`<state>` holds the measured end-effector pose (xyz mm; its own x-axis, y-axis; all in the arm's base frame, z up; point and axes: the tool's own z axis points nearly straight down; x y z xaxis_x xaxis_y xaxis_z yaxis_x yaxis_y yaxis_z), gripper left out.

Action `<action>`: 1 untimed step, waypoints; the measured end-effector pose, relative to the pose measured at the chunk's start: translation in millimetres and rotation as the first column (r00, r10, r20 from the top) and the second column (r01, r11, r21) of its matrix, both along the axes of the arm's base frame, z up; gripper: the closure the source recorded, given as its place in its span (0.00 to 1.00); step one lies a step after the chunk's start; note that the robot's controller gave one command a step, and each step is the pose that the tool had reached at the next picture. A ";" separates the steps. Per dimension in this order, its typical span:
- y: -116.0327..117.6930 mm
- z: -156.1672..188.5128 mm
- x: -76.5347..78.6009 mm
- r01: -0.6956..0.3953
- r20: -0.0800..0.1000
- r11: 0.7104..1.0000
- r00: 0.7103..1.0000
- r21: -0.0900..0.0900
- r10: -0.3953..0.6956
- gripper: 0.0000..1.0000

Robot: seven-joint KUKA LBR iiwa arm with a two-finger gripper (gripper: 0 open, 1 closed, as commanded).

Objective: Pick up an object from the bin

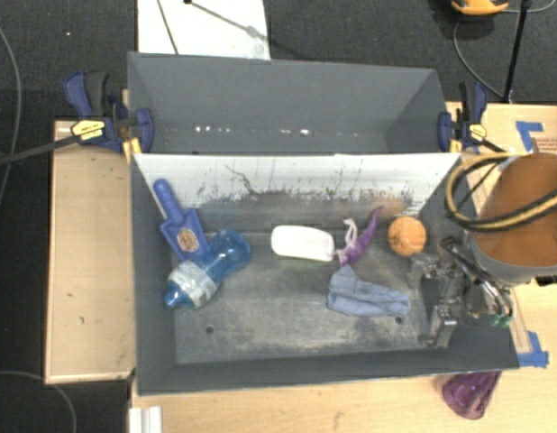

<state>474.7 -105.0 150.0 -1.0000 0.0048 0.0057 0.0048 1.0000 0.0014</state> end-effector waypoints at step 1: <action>0.3 4.3 1.9 -0.005 0.008 1.000 1.000 -0.002 0.005 0.00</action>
Offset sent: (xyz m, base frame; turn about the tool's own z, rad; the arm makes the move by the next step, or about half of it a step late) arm 0.0116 0.0590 -0.0800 0.1868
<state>476.6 -104.6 154.4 -1.0000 -0.0003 -0.0025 -0.0003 1.0000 -0.0004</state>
